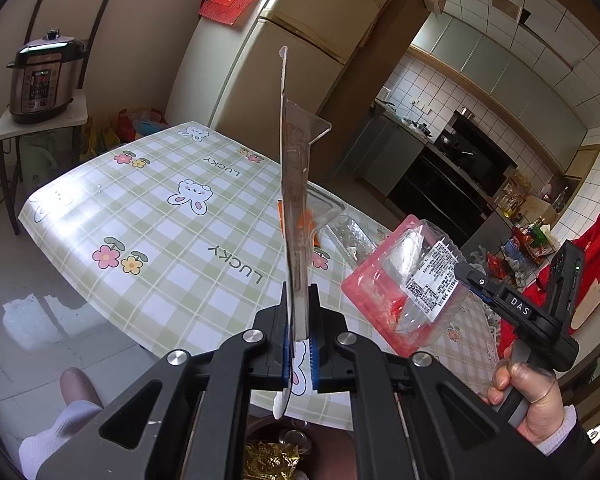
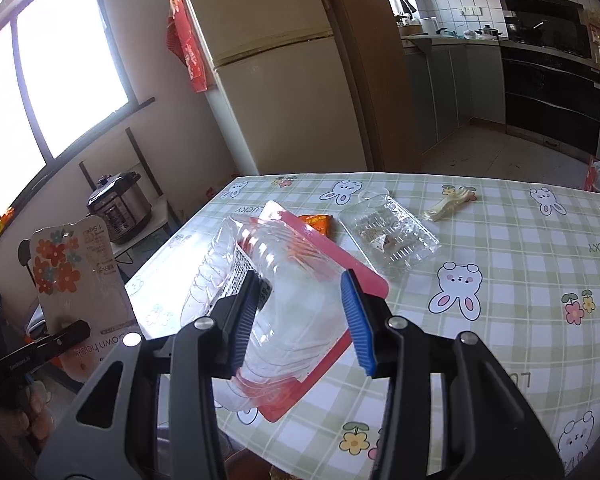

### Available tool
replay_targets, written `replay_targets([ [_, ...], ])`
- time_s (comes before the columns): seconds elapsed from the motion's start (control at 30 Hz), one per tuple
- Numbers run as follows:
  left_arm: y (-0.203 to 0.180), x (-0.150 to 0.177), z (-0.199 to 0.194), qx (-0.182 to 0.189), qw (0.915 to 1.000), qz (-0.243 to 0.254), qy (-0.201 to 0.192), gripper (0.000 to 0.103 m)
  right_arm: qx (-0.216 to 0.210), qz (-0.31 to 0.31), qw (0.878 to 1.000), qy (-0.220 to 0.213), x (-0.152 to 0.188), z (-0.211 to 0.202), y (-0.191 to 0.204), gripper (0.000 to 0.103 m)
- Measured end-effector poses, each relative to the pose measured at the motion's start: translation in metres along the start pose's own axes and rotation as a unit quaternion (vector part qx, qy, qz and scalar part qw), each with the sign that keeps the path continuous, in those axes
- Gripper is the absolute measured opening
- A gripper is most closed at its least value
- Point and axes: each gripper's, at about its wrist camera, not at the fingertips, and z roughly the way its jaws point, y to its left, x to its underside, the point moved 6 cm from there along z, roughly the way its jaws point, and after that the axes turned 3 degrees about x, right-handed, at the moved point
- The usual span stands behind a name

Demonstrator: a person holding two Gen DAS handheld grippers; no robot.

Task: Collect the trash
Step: 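Carry the pink-rimmed tray over the bin and open the right gripper, then move the flower-print packet over the bin and open the left gripper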

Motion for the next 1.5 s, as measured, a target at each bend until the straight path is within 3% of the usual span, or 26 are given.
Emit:
replay_targets([
  [0.3, -0.015, 0.025, -0.059, 0.006, 0.9998, 0.008, -0.015, 0.007, -0.016, -0.022, 1.000, -0.005, 0.043, -0.067, 0.022, 0.044],
  [0.63, -0.026, 0.041, -0.099, 0.017, 0.9992, 0.019, -0.029, 0.007, -0.018, -0.040, 0.999, 0.010, 0.089, -0.113, 0.039, 0.045],
  [0.97, -0.027, 0.043, -0.111, 0.022, 0.9988, 0.021, -0.037, 0.007, -0.028, -0.045, 0.998, 0.041, 0.114, -0.119, 0.048, 0.045],
  [1.13, -0.025, 0.043, -0.106, 0.026, 0.9990, 0.018, -0.031, 0.007, -0.046, -0.047, 0.994, 0.087, 0.129, -0.106, 0.053, 0.049],
  [1.27, -0.023, 0.047, -0.100, 0.030, 0.9992, 0.016, -0.021, 0.007, -0.038, -0.039, 0.993, 0.104, 0.139, -0.095, 0.052, 0.075],
  [1.37, -0.023, 0.050, -0.097, 0.032, 0.9992, 0.018, -0.013, 0.007, -0.030, -0.028, 0.994, 0.104, 0.135, -0.091, 0.046, 0.088],
  [1.5, -0.026, 0.053, -0.094, 0.040, 0.9990, 0.021, -0.001, 0.007, -0.008, -0.026, 0.996, 0.080, 0.118, -0.094, 0.039, 0.096],
])
